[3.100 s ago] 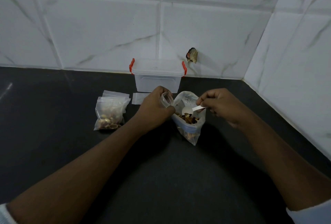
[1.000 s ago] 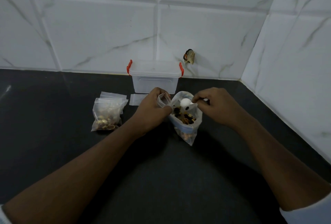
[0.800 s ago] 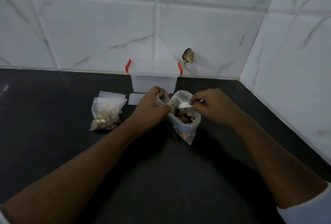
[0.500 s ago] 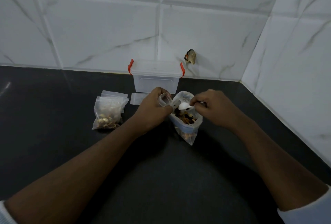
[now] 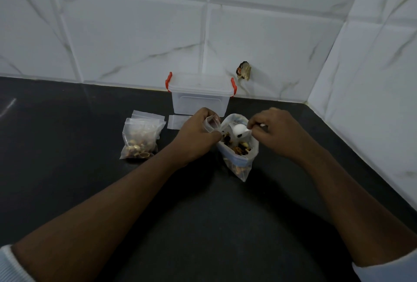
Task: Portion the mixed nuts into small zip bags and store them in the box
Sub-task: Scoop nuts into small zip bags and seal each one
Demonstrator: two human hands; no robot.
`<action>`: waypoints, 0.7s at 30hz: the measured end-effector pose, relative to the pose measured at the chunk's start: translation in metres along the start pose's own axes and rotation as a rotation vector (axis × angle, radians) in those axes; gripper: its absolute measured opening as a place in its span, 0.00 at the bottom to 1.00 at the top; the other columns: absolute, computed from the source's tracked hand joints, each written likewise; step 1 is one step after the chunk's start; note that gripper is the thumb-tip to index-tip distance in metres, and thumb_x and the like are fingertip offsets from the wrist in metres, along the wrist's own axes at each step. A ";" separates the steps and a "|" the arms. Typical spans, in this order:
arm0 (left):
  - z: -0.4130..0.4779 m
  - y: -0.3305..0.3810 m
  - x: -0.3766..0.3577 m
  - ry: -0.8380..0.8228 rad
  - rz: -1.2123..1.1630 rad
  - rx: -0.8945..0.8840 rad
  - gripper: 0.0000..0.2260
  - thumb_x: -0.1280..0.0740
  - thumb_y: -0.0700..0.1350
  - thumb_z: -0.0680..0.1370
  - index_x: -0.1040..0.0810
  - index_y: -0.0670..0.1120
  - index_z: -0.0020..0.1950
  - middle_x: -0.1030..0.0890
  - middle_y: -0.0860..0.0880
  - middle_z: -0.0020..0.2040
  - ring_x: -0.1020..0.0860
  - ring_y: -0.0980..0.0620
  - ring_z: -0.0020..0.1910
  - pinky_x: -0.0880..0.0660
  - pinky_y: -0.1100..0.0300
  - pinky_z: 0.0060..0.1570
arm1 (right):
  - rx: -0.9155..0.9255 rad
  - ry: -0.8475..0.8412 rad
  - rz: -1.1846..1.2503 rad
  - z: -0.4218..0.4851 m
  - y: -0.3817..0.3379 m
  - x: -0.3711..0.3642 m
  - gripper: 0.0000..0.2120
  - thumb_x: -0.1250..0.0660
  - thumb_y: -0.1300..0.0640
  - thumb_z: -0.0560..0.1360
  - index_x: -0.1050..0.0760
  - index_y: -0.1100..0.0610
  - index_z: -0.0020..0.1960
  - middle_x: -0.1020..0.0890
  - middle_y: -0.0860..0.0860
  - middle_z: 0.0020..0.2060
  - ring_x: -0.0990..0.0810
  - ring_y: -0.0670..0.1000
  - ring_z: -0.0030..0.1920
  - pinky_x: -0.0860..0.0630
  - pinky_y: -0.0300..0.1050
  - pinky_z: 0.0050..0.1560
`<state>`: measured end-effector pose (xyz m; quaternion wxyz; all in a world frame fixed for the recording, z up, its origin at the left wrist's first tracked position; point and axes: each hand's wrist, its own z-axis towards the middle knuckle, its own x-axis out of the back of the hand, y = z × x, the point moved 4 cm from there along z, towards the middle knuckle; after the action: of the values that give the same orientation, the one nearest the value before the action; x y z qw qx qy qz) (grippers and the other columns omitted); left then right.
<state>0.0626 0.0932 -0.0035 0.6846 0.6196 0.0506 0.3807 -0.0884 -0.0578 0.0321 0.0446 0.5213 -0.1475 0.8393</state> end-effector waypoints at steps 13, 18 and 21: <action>-0.001 0.000 0.000 -0.004 -0.008 -0.011 0.15 0.29 0.39 0.76 0.27 0.52 0.58 0.22 0.55 0.54 0.22 0.56 0.53 0.24 0.63 0.47 | -0.031 -0.036 0.047 0.001 0.002 -0.012 0.12 0.36 0.61 0.80 0.16 0.54 0.59 0.14 0.49 0.50 0.22 0.44 0.47 0.30 0.36 0.44; -0.001 0.001 0.000 -0.004 -0.010 -0.011 0.14 0.29 0.39 0.76 0.28 0.54 0.56 0.23 0.56 0.53 0.22 0.56 0.52 0.26 0.64 0.44 | -0.021 -0.147 0.006 0.005 0.002 -0.021 0.12 0.35 0.60 0.82 0.15 0.53 0.60 0.13 0.51 0.51 0.22 0.45 0.46 0.25 0.44 0.50; -0.001 0.001 0.000 -0.002 -0.004 -0.009 0.15 0.29 0.39 0.76 0.28 0.55 0.56 0.23 0.56 0.53 0.22 0.56 0.52 0.25 0.65 0.43 | -0.073 -0.146 0.048 0.000 0.008 -0.002 0.11 0.35 0.61 0.81 0.15 0.53 0.57 0.15 0.46 0.47 0.21 0.42 0.43 0.26 0.39 0.45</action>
<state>0.0619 0.0940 -0.0028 0.6880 0.6168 0.0495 0.3792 -0.0893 -0.0652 0.0289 0.0327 0.5755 -0.1932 0.7940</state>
